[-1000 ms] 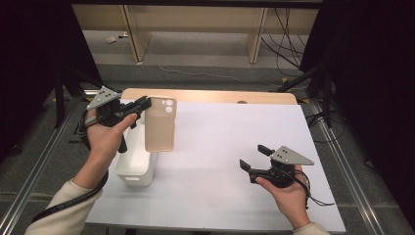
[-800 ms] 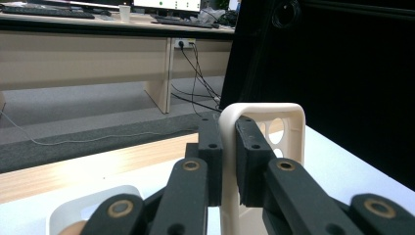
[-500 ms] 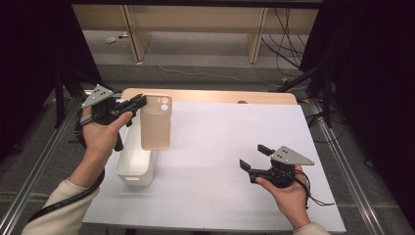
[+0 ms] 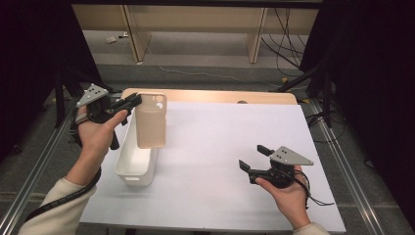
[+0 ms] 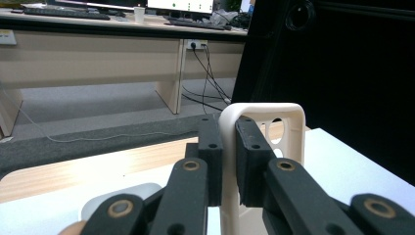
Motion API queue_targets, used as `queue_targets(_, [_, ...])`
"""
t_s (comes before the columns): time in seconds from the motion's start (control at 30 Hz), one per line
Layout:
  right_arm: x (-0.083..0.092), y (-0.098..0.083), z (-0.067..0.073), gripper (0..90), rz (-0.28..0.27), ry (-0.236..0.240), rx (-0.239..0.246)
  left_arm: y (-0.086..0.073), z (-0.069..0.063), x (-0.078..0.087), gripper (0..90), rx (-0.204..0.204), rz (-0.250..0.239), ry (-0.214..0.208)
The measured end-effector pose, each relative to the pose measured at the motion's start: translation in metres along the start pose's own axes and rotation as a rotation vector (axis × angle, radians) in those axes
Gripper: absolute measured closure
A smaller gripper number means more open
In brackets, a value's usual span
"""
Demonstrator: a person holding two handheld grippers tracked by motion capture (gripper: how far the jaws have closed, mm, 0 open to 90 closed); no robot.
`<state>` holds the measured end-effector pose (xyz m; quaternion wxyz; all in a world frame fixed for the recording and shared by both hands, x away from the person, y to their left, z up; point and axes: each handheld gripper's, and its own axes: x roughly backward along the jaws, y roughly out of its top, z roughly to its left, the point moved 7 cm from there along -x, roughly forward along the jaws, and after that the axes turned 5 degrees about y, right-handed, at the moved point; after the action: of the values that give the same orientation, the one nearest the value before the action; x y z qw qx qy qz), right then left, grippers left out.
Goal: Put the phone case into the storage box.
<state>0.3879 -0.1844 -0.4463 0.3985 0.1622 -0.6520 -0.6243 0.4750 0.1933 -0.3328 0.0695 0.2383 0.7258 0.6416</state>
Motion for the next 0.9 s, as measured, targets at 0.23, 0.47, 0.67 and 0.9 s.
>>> queue_targets(0.23, [0.0036,-0.0013,-0.0021,16.7,0.007,-0.013,0.001,0.0000,0.0025,-0.0011,82.4,0.003,-0.002,0.005])
queue_targets(0.47, [0.0040,-0.0009,-0.0037,16.8,-0.004,-0.025,0.016,0.0007,0.0051,-0.0017,82.4,0.001,-0.003,0.005])
queue_targets(0.67, [0.0046,-0.0011,-0.0039,16.7,-0.004,-0.027,0.011,0.0010,0.0074,-0.0027,82.4,0.000,-0.006,0.011])
queue_targets(0.9, [0.0063,-0.0016,-0.0045,16.8,-0.001,-0.027,0.009,0.0013,0.0098,-0.0035,82.4,-0.008,-0.006,0.014])
